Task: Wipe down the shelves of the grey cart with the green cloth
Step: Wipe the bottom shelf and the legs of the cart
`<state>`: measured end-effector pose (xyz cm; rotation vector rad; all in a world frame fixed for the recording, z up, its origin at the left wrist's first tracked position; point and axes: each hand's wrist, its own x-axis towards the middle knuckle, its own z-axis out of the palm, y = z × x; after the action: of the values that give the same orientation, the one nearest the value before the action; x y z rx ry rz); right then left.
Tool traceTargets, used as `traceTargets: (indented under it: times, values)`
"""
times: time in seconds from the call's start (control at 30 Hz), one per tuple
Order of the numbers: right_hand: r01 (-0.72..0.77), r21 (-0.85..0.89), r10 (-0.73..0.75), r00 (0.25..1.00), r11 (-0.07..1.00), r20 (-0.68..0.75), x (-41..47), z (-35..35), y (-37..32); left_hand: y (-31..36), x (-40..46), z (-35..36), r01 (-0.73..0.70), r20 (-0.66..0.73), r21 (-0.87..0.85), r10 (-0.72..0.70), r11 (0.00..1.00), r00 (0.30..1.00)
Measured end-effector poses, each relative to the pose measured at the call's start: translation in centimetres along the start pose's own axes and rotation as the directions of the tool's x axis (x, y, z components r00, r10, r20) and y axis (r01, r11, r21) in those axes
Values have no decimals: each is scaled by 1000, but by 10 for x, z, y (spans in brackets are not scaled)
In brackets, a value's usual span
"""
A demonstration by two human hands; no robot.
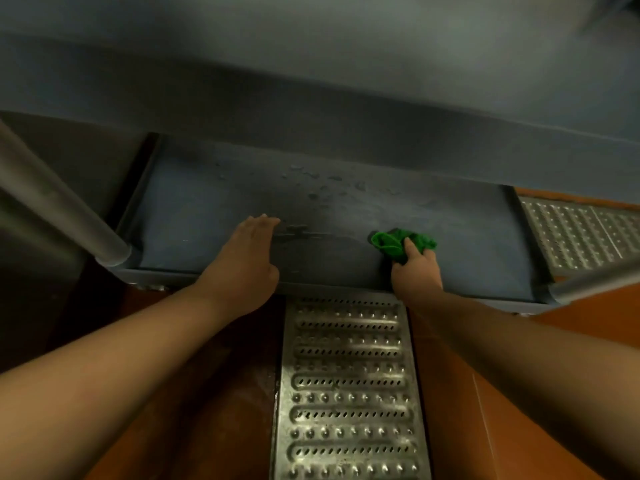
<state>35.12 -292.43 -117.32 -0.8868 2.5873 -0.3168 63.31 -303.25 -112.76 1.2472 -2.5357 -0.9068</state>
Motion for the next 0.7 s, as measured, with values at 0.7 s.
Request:
traceTargets:
  times: [0.7]
  values:
    - [354, 89, -365, 906, 931, 213, -100, 107, -225, -63, -37, -62, 319, -89, 109, -310, 941, 946]
